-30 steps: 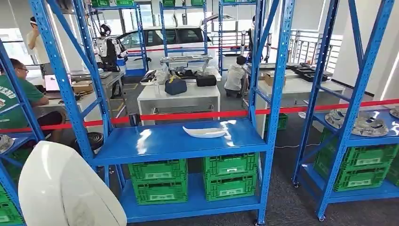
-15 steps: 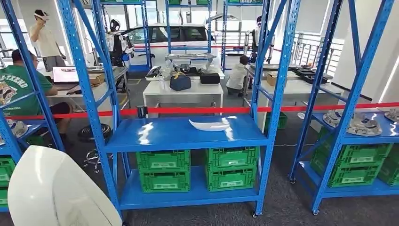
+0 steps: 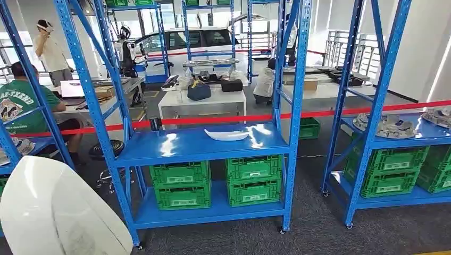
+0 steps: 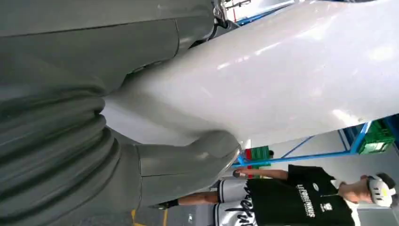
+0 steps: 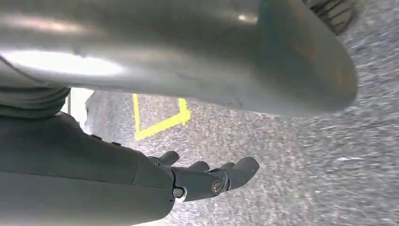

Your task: Take the parts from the cabinet and place them on the table.

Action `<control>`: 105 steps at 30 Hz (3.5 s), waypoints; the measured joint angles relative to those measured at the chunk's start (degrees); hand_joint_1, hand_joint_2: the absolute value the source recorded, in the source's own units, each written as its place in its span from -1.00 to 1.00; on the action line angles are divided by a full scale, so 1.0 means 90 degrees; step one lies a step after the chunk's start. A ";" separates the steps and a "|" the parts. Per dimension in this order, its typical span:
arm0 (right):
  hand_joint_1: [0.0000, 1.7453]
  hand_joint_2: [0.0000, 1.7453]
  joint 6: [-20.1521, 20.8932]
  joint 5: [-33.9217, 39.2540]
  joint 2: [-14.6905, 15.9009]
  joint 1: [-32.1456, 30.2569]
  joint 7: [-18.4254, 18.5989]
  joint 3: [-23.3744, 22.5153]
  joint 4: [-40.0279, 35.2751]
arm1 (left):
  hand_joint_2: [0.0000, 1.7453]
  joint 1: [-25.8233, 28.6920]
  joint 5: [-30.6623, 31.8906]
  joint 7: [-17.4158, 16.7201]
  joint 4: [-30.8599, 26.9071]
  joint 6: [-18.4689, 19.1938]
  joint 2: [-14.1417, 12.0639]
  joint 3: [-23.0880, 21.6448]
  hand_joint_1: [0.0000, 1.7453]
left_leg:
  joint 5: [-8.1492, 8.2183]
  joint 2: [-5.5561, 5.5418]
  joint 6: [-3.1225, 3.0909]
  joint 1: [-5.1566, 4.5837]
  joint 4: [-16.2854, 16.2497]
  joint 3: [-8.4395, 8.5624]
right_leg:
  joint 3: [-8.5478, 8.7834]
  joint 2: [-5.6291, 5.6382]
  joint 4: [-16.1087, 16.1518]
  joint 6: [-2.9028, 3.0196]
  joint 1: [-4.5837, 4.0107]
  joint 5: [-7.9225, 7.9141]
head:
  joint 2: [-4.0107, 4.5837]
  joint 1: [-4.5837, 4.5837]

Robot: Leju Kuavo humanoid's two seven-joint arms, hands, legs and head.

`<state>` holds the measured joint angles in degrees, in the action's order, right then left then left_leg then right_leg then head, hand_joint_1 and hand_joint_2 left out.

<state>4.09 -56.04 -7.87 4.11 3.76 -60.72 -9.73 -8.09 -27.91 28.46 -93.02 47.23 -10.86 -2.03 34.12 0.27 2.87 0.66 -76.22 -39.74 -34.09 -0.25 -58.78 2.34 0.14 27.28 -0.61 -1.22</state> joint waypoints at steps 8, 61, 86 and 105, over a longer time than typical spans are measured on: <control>-1.00 -1.00 0.0012 0.0015 -0.0097 -0.0007 -0.0002 -0.0065 0.0000 | 1.00 -0.0151 0.0027 0.0029 0.0007 -0.0022 0.0015 0.0039 1.00 | -0.0363 -0.0019 -0.0375 -0.0201 0.2283 0.1423 | -0.0293 0.0002 0.0101 -0.0183 -0.0009 -0.0506 | 0.0000 0.0002; -1.00 -1.00 0.0432 -0.0265 -0.0017 -0.0044 -0.0245 -0.0049 -0.0005 | 1.00 0.0454 0.0884 -0.0401 -0.0325 -0.0442 0.0291 0.0777 1.00 | -0.0105 -0.0060 0.0077 0.0059 0.0214 -0.0174 | 0.0384 -0.0288 0.0160 -0.0059 0.0096 0.0202 | 0.0000 -0.0034; -1.00 -1.00 0.0447 -0.0364 0.0056 -0.0048 -0.0308 -0.0039 -0.0005 | 1.00 0.0608 0.0920 -0.0192 -0.0352 -0.0476 0.0328 0.0758 1.00 | -0.0678 -0.0626 -0.0179 -0.0120 0.1854 0.0640 | 0.0273 0.0136 0.0124 0.0000 0.0014 0.0099 | 0.0000 -0.0007; -1.00 -1.00 0.0389 -0.0282 0.0070 -0.0090 -0.0194 -0.0041 -0.0005 | 1.00 0.0638 0.1044 -0.0114 -0.0391 -0.0517 0.0340 0.0758 1.00 | -0.0808 -0.0131 -0.0368 -0.0008 0.2011 0.0711 | -0.0447 -0.0003 -0.1768 -0.0334 0.0043 0.1231 | 0.0000 0.0007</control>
<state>7.58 -58.58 -7.24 3.31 2.01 -61.09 -9.77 -2.35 -18.51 27.43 -96.54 42.58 -7.80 4.79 26.85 -0.91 -0.45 0.59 -58.12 -33.34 -38.11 -0.27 -74.70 -0.66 0.53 38.36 -0.61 -1.16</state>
